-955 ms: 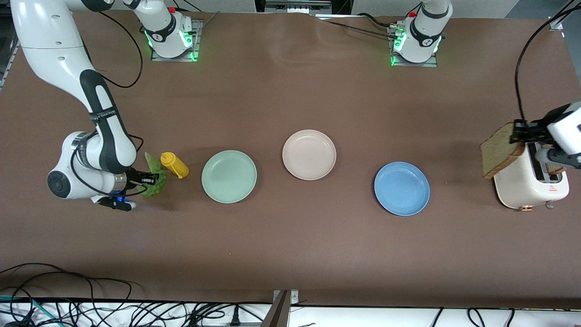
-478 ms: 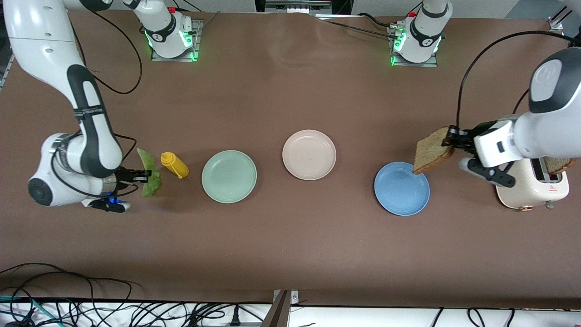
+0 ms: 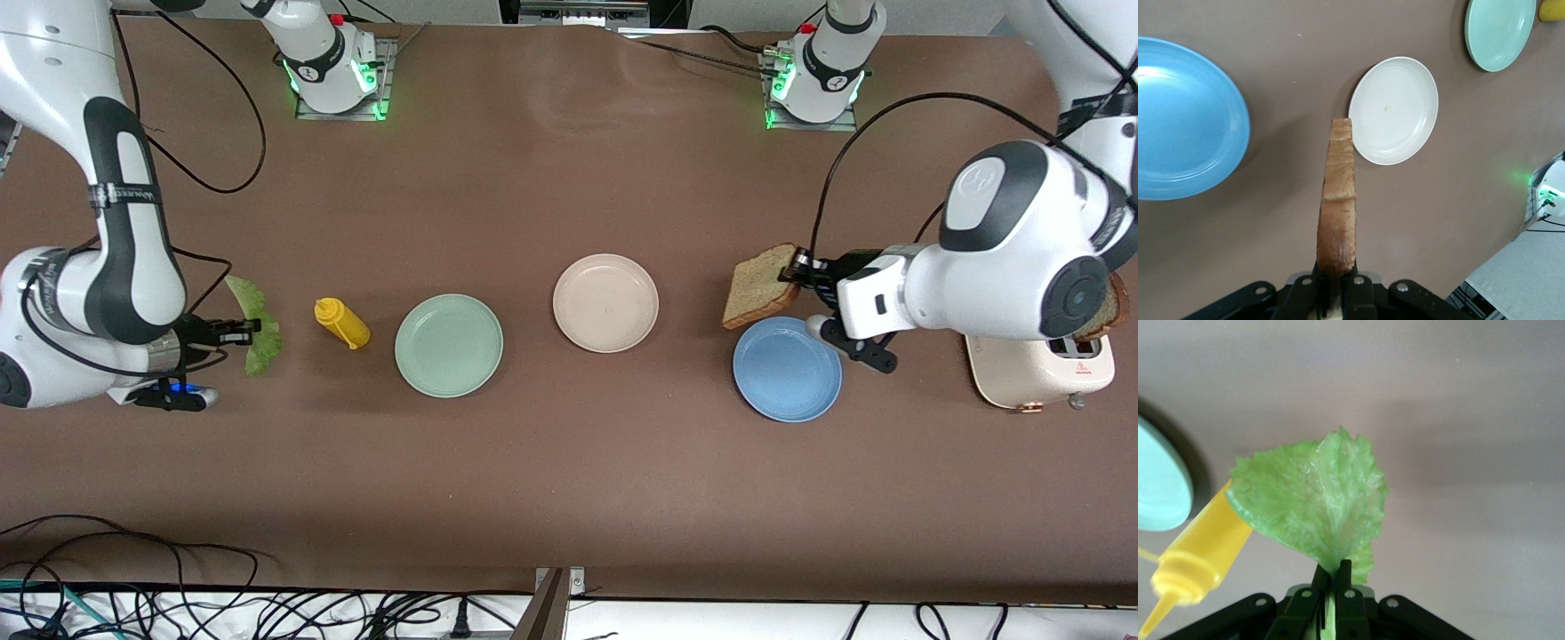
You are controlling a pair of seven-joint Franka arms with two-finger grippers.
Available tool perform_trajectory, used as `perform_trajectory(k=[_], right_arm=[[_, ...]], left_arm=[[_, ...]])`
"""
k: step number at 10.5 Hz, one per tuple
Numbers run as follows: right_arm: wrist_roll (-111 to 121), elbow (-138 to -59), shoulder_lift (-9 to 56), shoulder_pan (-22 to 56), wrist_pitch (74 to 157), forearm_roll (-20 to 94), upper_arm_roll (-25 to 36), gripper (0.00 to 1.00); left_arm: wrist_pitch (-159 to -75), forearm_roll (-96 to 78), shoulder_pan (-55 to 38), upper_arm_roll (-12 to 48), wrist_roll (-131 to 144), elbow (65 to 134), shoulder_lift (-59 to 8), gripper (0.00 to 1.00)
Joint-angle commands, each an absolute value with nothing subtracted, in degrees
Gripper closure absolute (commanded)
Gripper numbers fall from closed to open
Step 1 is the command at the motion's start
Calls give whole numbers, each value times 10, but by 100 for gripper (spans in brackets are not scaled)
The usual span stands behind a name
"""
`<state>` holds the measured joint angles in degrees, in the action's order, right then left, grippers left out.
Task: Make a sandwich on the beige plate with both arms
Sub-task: 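Lift the bread slice from the toaster and carry it to the beige plate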
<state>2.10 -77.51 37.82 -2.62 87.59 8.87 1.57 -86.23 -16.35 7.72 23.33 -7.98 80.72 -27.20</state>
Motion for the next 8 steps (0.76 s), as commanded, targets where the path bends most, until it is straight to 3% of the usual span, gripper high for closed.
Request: perform_trajectory(k=[1,8], right_arm=[[27,-741,366,-29,830,79,12,100],[13,-733,324,-21,792,86,6,100]], left_arm=[[-874,-199,62,230,-75,789,-289,100],[-945,-341,33,229,-83,792,-352,100]])
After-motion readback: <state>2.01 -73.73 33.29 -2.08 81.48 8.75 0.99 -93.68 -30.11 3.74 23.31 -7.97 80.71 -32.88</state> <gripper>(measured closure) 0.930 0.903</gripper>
